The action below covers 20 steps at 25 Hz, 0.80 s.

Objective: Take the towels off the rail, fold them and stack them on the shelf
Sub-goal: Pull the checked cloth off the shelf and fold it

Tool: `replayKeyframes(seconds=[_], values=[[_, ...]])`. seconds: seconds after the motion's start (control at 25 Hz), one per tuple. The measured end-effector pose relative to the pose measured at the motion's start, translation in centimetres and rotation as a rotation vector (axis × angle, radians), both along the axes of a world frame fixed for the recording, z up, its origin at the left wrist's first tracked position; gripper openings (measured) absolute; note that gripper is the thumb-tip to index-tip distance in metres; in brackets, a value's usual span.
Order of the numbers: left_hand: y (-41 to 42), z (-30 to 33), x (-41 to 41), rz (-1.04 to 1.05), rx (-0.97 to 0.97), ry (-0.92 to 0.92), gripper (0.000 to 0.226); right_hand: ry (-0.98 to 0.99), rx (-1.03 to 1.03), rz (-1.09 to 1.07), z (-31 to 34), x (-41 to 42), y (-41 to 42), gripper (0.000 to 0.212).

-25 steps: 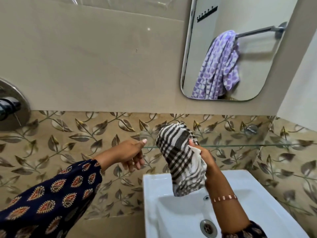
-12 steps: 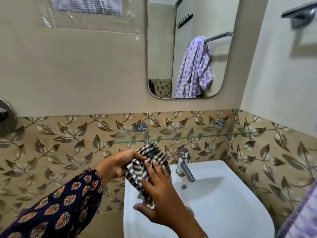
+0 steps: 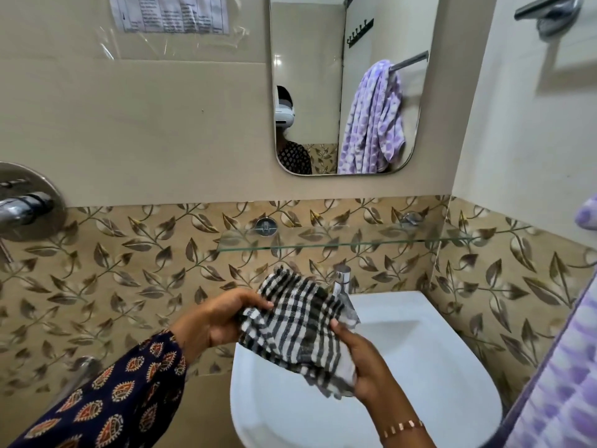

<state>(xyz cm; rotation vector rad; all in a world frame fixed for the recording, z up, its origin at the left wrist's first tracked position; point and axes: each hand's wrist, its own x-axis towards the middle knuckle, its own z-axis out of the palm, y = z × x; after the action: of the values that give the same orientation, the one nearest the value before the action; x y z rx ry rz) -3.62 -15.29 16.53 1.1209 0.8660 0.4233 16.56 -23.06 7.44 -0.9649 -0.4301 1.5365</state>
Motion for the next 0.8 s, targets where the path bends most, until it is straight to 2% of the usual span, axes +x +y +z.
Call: replayKeyframes(seconds=[0.08,0.12,0.24,0.28,0.36,0.44,0.52,0.68,0.8], values=[[-0.7,-1.2,-0.3,-0.101,0.019,0.088,0.030,-0.221,-0.029,-0.126,-0.2,1.0,0.6,0.028],[-0.9,-2.0,-0.3,-0.127,0.021,0.115,0.030,-0.302,-0.027,-0.143,-0.2,1.5,1.0,0.027],[0.2,-4.6,-0.8,-0.089,-0.027,0.081,0.041,-0.386,-0.049,-0.038,-1.1,3.0,2.7,0.055],[0.9,-5.1,-0.8,-0.080,-0.038,0.075,0.046,-0.458,-0.037,-0.022,-1.5,3.0,3.2,0.052],[2.6,-6.2,-0.7,-0.143,-0.013,0.195,0.049,-0.655,-0.040,-0.065,-2.2,2.3,4.3,0.031],[4.0,-7.4,-0.4,-0.164,0.002,0.349,0.041,-0.704,-0.075,-0.101,-2.7,1.5,5.1,0.018],[6.0,-9.0,-0.5,-0.118,-0.074,0.387,0.041,-0.670,-0.080,-0.046,-3.1,1.8,6.7,0.019],[9.3,-10.9,-1.7,-0.011,-0.213,0.186,0.038,-0.654,-0.142,0.162,-4.1,2.9,9.8,0.043],[11.3,-11.5,-2.1,0.017,-0.229,0.013,0.043,-0.711,-0.182,0.078,-5.4,2.2,13.3,0.042]])
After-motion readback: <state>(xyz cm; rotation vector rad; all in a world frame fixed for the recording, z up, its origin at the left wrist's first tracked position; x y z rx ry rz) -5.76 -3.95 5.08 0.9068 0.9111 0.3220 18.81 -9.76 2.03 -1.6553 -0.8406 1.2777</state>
